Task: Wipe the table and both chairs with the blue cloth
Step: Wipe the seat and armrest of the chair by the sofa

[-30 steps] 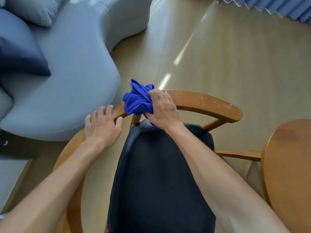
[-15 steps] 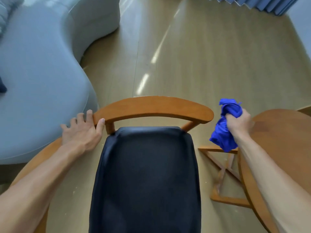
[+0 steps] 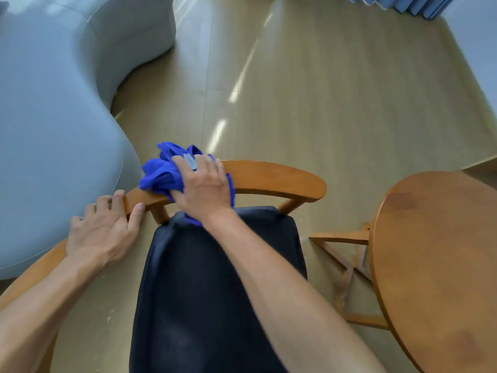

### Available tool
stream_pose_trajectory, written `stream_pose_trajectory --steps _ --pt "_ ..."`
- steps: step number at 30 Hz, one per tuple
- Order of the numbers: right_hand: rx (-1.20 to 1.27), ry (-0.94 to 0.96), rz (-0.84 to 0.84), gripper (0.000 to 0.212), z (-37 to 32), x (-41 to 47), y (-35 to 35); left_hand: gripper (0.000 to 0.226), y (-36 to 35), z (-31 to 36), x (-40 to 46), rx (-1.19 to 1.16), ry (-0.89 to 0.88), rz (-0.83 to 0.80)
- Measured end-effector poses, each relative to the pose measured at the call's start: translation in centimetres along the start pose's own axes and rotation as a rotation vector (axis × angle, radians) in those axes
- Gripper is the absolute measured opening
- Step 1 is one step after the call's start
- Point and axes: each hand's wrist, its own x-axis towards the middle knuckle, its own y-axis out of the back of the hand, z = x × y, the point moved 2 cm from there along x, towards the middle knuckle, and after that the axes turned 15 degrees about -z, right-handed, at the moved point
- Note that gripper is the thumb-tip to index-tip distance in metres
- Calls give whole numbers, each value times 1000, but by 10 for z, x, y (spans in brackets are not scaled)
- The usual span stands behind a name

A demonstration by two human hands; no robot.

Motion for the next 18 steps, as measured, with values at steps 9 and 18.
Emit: stream_pose_trajectory --steps 9,18 --pt "154 -505 97 47 171 -66 69 62 2 3 -2 -3 -34 3" --pt "58 -460 144 55 67 -13 30 64 -6 -2 2 10 -90 36"
